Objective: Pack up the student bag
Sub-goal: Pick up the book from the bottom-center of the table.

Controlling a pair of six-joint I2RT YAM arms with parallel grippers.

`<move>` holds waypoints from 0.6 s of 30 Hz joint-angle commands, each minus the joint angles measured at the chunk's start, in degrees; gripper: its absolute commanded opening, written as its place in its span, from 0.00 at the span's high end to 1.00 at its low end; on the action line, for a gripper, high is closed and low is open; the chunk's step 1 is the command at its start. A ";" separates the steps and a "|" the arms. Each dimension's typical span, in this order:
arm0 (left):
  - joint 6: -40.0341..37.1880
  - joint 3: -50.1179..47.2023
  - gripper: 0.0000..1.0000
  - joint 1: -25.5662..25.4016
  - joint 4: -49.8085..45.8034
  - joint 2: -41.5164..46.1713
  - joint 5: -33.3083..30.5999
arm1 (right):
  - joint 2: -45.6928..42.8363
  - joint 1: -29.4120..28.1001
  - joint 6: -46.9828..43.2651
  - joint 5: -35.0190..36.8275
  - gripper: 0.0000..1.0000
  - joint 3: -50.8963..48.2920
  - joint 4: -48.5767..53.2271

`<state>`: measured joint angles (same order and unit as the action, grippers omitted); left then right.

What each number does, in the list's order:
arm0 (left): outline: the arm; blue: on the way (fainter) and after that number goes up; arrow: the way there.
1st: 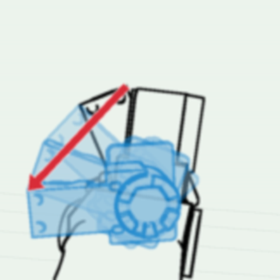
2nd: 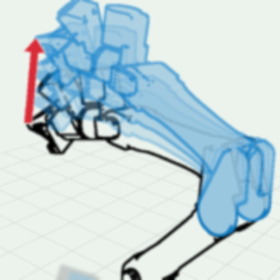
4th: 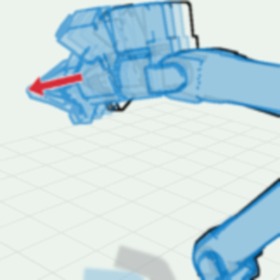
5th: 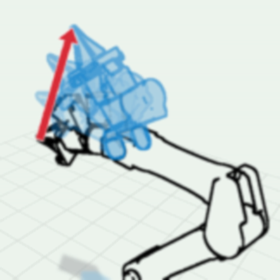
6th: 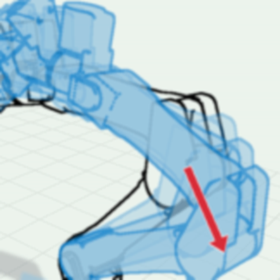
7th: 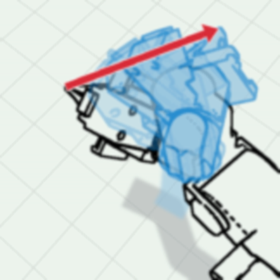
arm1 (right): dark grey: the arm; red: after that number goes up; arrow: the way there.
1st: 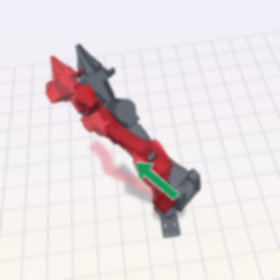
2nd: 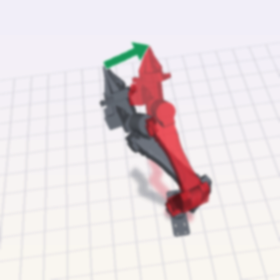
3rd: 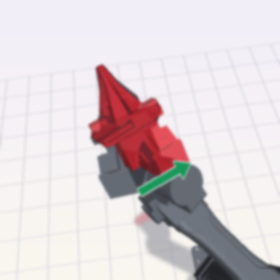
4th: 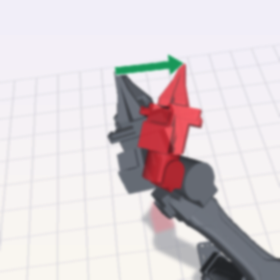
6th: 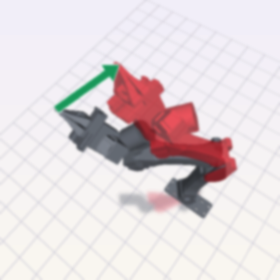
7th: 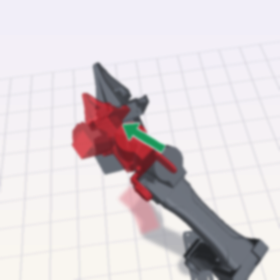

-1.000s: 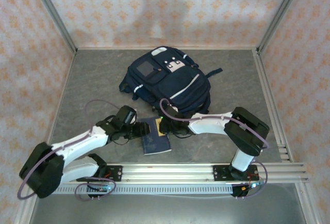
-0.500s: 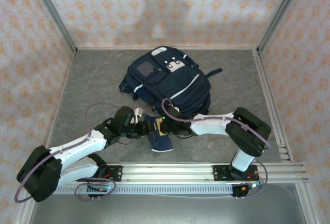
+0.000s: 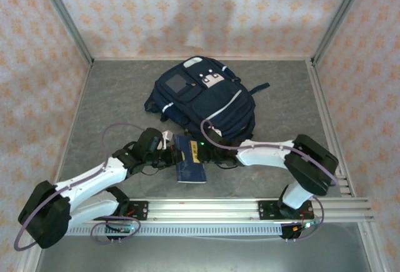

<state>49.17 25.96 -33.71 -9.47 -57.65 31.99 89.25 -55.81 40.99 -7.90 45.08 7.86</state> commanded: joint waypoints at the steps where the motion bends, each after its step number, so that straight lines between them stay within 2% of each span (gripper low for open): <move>1: -2.85 3.36 1.00 0.78 -6.24 5.93 -3.19 | -8.68 0.18 -0.15 7.75 0.56 -0.37 7.17; 5: 0.31 4.62 1.00 0.94 -9.66 15.70 -8.79 | -20.20 0.22 1.79 13.09 0.34 -1.38 10.32; 9: 8.50 3.85 1.00 1.02 -5.16 24.14 -18.01 | -31.98 0.29 6.77 13.23 0.17 -4.76 4.57; 14: 16.88 5.57 1.00 0.85 5.49 25.61 -26.88 | -38.45 0.31 16.14 8.80 0.13 -8.74 -7.47; 18: 19.89 10.17 1.00 0.73 10.87 20.84 -29.20 | -38.62 0.25 22.88 5.01 0.11 -11.04 -17.57</move>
<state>64.29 31.51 -33.23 -8.51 -34.65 8.43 50.74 -55.68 56.58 -0.10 35.53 0.25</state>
